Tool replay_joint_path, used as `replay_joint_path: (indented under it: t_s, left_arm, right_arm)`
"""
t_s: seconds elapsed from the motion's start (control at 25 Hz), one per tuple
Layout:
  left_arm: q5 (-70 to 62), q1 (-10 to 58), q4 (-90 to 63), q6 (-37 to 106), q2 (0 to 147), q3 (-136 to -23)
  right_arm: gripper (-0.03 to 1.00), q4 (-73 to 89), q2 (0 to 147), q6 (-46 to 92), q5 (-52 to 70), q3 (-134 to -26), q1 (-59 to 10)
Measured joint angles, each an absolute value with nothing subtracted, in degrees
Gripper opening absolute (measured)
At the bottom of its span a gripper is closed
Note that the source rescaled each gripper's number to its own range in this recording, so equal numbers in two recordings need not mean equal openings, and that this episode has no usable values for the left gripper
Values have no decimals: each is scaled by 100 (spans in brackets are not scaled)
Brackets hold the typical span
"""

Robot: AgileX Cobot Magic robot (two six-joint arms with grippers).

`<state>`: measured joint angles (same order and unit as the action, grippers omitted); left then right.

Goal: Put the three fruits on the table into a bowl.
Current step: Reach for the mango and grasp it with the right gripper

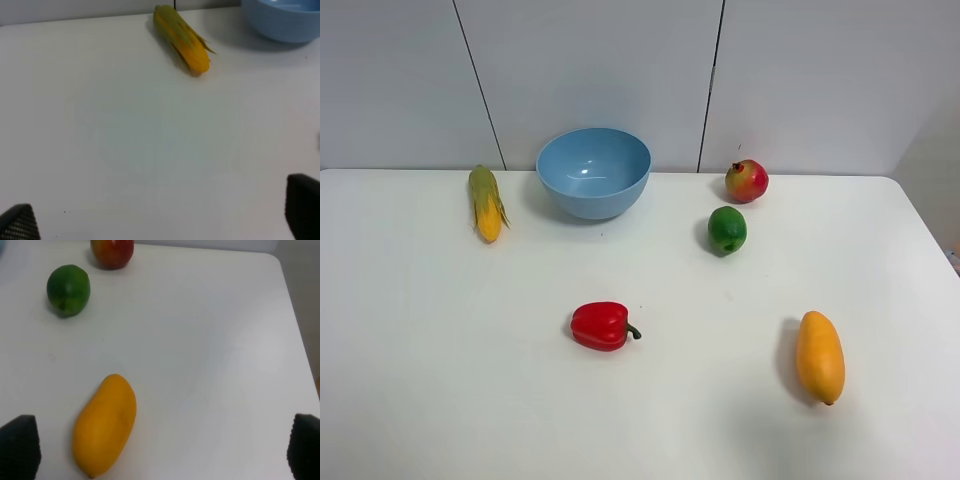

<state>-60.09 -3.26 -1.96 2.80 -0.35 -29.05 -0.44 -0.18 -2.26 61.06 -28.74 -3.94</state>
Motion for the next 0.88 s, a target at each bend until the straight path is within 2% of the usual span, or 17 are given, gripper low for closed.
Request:
replay_joint_path:
  t_s: [0.32, 0.56, 0.88]
  left_arm:
    - [-6009, -326, -196, 280, -35, -2905]
    - [-6012, -326, -196, 280, -35, -2905]
    - [-6012, -326, -196, 280, -35, -2905]
  right_arm:
    - [100, -115, 67, -897, 6106, -2874, -394]
    - [100, 219, 1900, -1873, 6102, -3329, -394]
    - [100, 291, 4583, -2308, 6521, -4381, -394]
